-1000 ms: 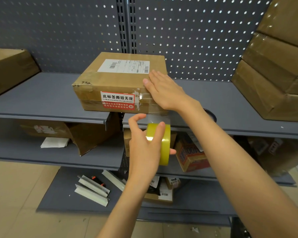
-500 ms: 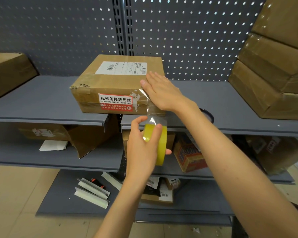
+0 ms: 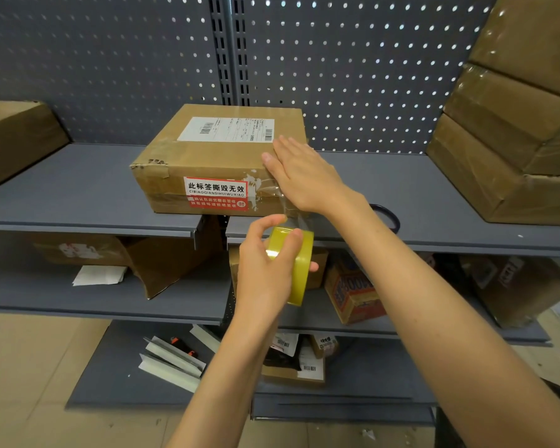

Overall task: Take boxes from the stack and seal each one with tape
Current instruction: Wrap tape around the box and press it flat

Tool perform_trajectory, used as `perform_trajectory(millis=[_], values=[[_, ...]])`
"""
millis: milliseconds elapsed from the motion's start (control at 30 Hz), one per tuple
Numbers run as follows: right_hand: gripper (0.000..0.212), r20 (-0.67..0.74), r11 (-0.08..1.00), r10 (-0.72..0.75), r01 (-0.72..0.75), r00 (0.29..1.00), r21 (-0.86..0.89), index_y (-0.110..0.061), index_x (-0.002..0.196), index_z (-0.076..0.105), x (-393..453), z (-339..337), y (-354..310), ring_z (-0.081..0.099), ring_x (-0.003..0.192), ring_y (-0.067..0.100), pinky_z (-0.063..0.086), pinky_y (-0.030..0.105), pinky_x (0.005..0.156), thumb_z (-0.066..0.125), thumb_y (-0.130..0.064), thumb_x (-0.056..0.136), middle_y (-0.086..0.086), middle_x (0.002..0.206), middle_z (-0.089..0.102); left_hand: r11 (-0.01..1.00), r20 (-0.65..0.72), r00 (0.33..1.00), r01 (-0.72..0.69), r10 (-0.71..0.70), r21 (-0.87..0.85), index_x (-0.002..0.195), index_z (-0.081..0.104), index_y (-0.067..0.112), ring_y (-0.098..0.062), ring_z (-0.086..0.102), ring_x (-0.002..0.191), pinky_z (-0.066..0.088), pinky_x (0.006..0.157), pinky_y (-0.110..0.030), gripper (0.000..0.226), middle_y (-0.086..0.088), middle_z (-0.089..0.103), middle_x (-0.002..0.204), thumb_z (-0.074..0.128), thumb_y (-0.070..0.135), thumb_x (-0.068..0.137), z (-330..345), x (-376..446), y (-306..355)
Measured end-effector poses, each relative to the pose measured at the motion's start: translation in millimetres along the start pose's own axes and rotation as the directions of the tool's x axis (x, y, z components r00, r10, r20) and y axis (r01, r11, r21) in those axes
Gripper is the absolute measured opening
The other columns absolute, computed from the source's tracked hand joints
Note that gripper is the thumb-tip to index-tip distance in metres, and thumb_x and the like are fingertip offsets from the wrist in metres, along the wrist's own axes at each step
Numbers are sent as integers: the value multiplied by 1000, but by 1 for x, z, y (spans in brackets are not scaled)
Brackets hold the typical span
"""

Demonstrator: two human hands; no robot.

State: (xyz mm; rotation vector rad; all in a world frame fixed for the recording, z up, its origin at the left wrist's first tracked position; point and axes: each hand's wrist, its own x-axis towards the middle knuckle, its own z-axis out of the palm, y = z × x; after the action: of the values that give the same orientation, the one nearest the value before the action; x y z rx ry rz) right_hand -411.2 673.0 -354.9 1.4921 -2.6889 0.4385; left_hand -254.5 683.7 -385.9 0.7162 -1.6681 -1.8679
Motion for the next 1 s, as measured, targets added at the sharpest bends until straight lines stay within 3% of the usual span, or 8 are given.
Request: perform_trajectory(millis=[167,333,467,567,667,800,900,1000], values=[[60,-104,998,-22,16,994,-63,-5,150,24,-2,7,0,16,146,20,11,34,119,17,-43,104,10,158,22,999,-8,1000,28,-28,-30,115,52,23,-5,64,49,51,48,-18,23,0,62,87,58,15,94,3,-2,4],[60,-63,1000,-11,11,998,-7,-5,151,19,-1,4,0,12,147,19,7,32,119,17,-42,104,10,159,17,1000,-33,999,19,-20,-17,124,51,14,1,61,44,44,42,-11,30,5,56,81,56,14,95,4,-7,6],[56,-27,963,-22,28,999,268,-3,149,22,-8,-10,-3,8,147,18,6,25,114,18,-38,105,10,158,18,999,-53,998,27,-28,-20,128,49,11,5,58,43,40,39,-8,34,9,52,81,56,13,95,5,-11,7],[43,-205,887,46,54,978,458,-8,136,47,-20,-19,6,32,139,22,24,24,103,27,-31,106,7,143,47,998,-64,997,49,-50,-30,130,48,14,4,59,43,42,40,-10,36,7,53,82,56,15,95,5,-11,8],[31,-343,936,198,-74,918,343,-12,117,61,-29,-18,32,54,109,24,42,34,87,38,-26,101,7,117,61,998,-71,996,56,-59,-39,131,47,14,5,59,44,42,40,-10,36,8,51,84,56,16,95,5,-12,8],[25,-217,939,344,-333,913,87,-2,113,58,-52,-13,64,51,107,31,39,35,77,47,-17,95,15,116,56,998,-68,996,54,-56,-40,133,45,14,15,55,47,39,38,-8,38,10,46,84,54,16,96,7,-12,6],[28,-105,917,395,-399,912,-13,3,107,54,-65,-6,72,51,101,35,37,34,72,54,-23,94,19,113,54,998,-74,996,56,-59,-37,133,45,14,16,55,47,39,37,-8,38,9,46,83,54,16,96,7,-12,6],[28,-79,905,425,-426,902,-2,-1,88,47,-73,-1,72,47,77,29,31,31,53,56,-28,94,16,93,55,998,-82,995,58,-61,-40,134,45,13,13,56,46,39,37,-8,39,8,48,83,55,16,96,7,-11,5]])
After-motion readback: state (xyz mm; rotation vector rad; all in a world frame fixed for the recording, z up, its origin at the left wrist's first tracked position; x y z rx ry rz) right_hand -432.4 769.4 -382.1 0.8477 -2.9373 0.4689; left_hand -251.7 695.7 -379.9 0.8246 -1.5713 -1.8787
